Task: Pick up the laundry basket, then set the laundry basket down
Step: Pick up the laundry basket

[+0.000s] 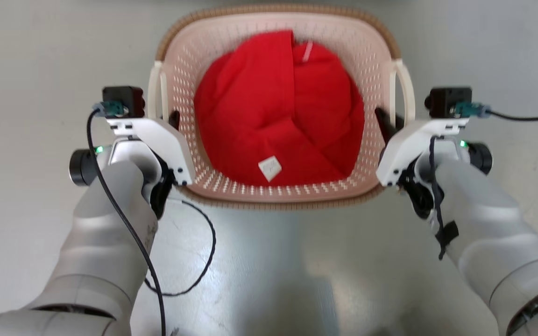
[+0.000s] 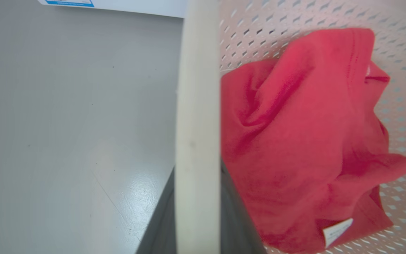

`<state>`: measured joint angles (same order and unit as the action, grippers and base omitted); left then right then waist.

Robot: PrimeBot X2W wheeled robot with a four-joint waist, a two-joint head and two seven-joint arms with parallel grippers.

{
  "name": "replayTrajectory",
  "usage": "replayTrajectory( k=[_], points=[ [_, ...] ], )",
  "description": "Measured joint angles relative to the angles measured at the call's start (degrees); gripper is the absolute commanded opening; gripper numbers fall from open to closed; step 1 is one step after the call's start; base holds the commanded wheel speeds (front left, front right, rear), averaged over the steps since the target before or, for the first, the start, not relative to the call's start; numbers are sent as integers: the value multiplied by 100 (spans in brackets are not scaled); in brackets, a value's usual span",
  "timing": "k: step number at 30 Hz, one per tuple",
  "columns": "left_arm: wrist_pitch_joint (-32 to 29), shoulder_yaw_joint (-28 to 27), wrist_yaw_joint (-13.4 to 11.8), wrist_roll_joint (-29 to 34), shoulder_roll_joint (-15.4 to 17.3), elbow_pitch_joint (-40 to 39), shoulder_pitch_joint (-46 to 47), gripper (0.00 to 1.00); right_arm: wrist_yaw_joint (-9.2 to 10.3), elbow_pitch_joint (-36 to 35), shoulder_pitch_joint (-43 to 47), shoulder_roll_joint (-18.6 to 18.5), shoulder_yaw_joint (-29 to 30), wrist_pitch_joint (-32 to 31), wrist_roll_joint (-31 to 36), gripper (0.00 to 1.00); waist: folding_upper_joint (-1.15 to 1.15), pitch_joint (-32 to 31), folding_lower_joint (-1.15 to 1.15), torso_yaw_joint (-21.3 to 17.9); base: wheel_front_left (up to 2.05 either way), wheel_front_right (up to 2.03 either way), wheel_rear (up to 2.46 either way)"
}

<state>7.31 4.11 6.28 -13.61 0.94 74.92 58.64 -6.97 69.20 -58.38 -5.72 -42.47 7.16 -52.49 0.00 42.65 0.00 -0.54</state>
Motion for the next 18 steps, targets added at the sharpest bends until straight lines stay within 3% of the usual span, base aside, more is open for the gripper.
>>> replayTrajectory(
  k=[18],
  points=[
    [-793,211,55,-208,-24,0,-1108,0,19,-48,1042,-14,-593,-892,-777,0,0,-1644,0,-65,0,0,0]
  ],
)
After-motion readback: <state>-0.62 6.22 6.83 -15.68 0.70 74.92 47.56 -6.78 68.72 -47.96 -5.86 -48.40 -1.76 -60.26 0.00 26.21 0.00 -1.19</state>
